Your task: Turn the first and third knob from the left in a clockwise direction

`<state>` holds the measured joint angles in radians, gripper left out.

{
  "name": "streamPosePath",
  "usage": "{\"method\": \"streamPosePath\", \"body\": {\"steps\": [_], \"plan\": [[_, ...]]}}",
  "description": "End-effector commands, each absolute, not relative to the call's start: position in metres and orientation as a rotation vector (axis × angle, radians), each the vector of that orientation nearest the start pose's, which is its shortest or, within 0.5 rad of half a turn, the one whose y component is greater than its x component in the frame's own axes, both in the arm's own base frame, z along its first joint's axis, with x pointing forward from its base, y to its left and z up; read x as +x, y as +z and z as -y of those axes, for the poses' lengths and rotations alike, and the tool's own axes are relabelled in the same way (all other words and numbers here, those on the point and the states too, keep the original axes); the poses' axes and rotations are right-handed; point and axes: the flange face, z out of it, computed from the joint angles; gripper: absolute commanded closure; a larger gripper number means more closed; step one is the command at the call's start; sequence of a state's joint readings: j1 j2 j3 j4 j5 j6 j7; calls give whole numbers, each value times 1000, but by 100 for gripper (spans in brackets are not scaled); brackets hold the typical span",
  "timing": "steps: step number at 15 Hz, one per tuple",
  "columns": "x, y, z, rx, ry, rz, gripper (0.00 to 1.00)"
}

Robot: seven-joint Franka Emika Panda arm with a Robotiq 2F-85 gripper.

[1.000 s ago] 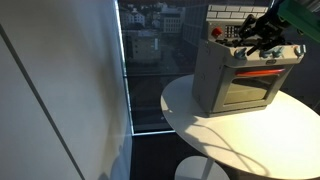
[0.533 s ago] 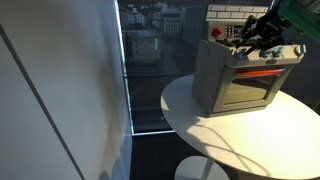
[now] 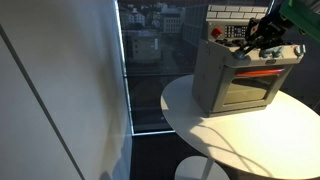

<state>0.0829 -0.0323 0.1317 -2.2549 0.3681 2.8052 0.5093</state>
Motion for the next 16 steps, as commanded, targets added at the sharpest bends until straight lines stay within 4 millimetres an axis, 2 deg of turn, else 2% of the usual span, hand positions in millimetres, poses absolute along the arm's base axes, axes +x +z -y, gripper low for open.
{"method": "streamPosePath", "body": {"steps": [1, 2, 3, 10, 16], "plan": [[546, 447, -102, -2516, -642, -814, 93], [546, 449, -102, -2513, -642, -813, 95], [545, 448, -102, -2514, -640, -812, 93], [542, 448, -104, -2493, -599, -831, 94], [540, 449, -99, -2404, -534, -931, 94]]}}
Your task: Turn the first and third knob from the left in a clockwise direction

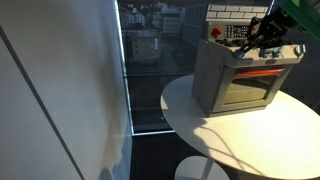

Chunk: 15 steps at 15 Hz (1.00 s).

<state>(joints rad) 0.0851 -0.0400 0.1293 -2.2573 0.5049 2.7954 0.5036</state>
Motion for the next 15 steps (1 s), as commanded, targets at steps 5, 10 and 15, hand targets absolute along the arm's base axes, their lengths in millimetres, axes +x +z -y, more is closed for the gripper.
{"method": "streamPosePath", "body": {"steps": [5, 10, 15], "plan": [[538, 449, -96, -2340, -506, -999, 95], [537, 450, -94, -2269, -481, -1057, 95], [536, 450, -91, -2174, -452, -1130, 95]]}}
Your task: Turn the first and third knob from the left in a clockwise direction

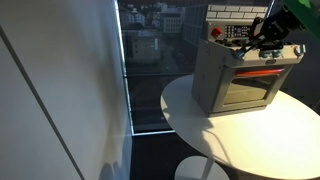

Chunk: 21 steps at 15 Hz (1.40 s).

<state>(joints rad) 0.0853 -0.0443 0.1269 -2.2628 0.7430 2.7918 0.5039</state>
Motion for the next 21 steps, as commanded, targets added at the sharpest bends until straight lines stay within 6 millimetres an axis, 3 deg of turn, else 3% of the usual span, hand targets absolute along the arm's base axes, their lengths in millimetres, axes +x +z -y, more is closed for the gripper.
{"method": "streamPosePath", "body": {"steps": [1, 11, 21], "plan": [[535, 450, -90, -2151, -448, -1148, 96], [528, 447, -86, -1944, -428, -1279, 96], [524, 443, -84, -1855, -431, -1322, 96]]}}
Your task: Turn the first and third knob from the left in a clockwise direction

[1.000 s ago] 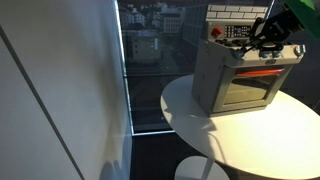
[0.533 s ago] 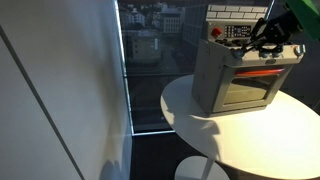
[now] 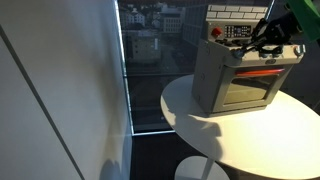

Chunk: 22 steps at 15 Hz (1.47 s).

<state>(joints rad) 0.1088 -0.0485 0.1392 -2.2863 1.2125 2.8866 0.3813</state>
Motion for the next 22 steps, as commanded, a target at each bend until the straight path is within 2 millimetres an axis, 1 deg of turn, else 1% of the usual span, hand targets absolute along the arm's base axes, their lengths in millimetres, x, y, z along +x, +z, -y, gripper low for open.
{"method": "streamPosePath", "body": {"steps": [1, 5, 11, 22], "plan": [[523, 443, -84, -1852, -431, -1324, 96], [522, 439, -86, -1913, -434, -1284, 95], [522, 442, -87, -2038, -466, -1186, 95], [525, 444, -88, -2292, -581, -1001, 95]]}}
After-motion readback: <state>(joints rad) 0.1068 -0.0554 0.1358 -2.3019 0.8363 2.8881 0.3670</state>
